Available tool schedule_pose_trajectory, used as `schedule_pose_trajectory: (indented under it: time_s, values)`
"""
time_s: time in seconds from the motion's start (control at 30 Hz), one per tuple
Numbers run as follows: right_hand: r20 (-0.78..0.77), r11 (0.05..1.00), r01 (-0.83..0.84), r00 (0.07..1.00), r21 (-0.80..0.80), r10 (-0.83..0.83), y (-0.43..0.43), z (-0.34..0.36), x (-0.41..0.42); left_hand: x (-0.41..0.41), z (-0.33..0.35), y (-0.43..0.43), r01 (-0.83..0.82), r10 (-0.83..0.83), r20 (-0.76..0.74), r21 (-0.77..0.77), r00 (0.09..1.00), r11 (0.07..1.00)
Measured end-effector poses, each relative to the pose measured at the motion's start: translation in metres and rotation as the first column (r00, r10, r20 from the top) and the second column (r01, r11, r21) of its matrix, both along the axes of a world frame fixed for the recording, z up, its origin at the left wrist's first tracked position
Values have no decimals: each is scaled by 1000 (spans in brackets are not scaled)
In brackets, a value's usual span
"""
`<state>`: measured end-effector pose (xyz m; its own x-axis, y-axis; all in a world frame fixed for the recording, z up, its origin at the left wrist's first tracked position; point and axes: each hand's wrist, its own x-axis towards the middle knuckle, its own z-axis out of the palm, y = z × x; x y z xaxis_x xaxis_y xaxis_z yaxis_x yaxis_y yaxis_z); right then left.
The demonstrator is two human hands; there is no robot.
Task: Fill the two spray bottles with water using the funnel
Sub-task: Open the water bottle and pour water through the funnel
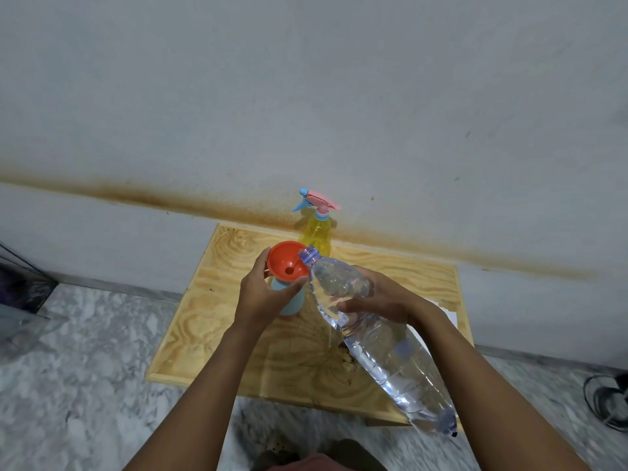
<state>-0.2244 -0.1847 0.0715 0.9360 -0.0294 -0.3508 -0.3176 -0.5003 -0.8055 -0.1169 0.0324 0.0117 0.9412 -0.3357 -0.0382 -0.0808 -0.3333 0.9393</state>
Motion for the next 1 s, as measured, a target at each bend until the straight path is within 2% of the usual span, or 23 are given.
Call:
schedule_pose_trajectory:
  time_s: [0.5, 1.0]
  values:
    - [-21, 1000, -2, 1000, 23, 2, -1, 1, 1, 1, -1, 0, -7, 5, -47, -34, 999, 999]
    - [-26, 999, -6, 1000, 47, 7, 0, 0, 3, -1, 2, 0, 1, -1, -13, -36, 1000, 999]
